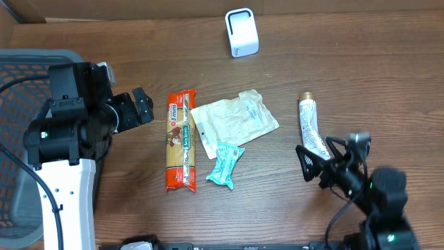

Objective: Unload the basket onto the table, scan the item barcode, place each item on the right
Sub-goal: 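Move the left gripper to rest and reach the right gripper to the tube, then grasp the white tube with the right gripper and lift it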

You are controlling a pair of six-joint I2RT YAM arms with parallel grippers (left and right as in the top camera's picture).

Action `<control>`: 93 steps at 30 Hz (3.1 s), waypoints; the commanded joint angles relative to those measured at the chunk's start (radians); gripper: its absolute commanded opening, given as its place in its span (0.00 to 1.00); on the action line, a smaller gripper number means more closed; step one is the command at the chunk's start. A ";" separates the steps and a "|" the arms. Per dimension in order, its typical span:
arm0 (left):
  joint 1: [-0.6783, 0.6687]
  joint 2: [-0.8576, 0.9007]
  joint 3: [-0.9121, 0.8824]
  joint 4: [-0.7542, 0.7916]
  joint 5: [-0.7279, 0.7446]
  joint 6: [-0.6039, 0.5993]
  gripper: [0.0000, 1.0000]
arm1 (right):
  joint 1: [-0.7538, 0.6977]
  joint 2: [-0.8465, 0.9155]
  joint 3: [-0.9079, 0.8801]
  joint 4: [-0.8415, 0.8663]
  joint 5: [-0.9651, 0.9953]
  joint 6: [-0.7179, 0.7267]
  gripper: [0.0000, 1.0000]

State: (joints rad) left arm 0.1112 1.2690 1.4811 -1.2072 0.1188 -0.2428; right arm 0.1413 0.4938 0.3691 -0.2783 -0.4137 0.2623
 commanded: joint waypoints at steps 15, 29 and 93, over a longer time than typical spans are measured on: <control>0.000 0.068 0.019 0.001 -0.018 0.026 1.00 | -0.002 0.893 0.811 -0.676 0.219 -0.326 0.71; 0.000 0.085 0.019 0.000 -0.018 0.026 1.00 | -0.180 1.262 0.808 -0.676 0.008 -0.589 0.77; 0.000 0.085 0.019 0.000 -0.018 0.026 0.99 | 0.043 0.791 0.865 -0.298 -0.786 -0.192 0.04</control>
State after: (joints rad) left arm 0.1112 1.3468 1.4818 -1.2083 0.1081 -0.2321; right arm 0.1795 1.3228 1.2026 -0.6128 -1.1503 -0.0692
